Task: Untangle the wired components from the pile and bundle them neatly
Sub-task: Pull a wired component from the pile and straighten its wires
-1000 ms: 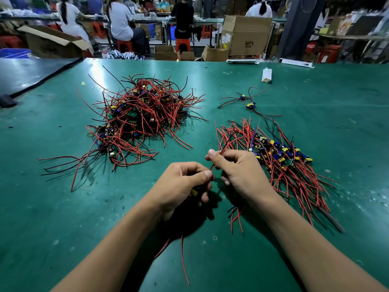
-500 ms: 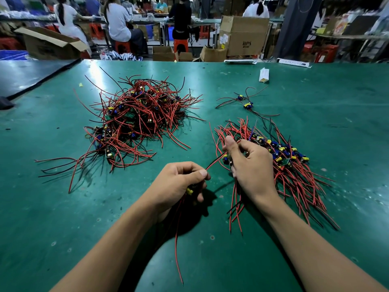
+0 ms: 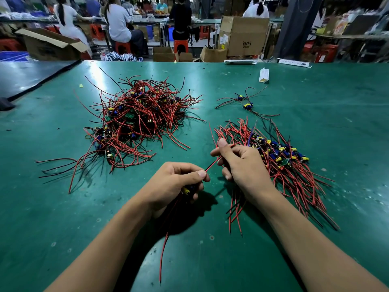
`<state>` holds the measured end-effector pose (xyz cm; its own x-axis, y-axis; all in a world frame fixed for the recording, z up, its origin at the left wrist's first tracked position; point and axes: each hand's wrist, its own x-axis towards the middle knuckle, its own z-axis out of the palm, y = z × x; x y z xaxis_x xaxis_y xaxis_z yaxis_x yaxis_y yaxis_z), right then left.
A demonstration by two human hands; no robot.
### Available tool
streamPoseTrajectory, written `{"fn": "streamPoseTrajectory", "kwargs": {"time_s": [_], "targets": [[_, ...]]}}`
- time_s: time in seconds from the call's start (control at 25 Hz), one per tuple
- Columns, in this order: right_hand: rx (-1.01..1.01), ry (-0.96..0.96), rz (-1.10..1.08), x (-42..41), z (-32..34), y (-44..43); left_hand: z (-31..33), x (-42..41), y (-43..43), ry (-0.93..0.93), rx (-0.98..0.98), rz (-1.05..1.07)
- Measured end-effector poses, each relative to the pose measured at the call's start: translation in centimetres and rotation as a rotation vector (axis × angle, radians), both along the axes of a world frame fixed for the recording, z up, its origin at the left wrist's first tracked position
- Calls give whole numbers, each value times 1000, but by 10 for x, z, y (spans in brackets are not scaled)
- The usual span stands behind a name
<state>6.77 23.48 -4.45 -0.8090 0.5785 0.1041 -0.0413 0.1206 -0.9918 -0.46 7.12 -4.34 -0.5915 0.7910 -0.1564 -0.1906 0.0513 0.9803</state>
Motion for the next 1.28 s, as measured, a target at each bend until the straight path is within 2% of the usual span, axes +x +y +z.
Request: {"fn": "streamPoseTrajectory", "kwargs": {"time_s": [0.12, 0.16, 0.2, 0.24, 0.28, 0.4, 0.44, 0.52, 0.68, 0.84, 0.96, 1.12, 1.2, 1.28], "targets": [[-484, -20, 61, -3, 6, -6, 2, 1, -2, -41, 9, 1], [-602, -16, 84, -3, 7, -7, 3, 2, -2, -70, 30, 21], [-634, -14, 108, -3, 7, -8, 3, 1, -1, -110, 65, 64], [-577, -21, 131, -3, 5, -8, 4, 0, 1, -158, 115, 127], [-426, -34, 157, -2, 2, -11, 6, -3, 2, -203, 176, 202], [341, -84, 244, 4, -6, -22, 11, -13, 1, -309, 372, 403], [501, -79, 287, 6, -9, -27, 12, -15, 0, -330, 415, 442], [601, -43, 342, 8, -12, -34, 12, -15, 0, -348, 435, 472], [398, 25, 257, 10, -7, -44, 7, -8, 7, -430, 440, 423], [-45, 50, 258, 9, 4, -34, 7, -9, 3, -478, 473, 309], [-271, 133, 362, 8, 13, -25, 6, -12, -1, -545, 484, 240], [-283, 42, 617, 14, 19, -20, 11, -4, 0, -519, 217, 106], [-295, 18, 599, 14, 18, -18, 13, -1, -2, -453, 124, 2], [-346, 28, 514, 12, 17, -16, 14, 3, -5, -413, 143, -70]]}}
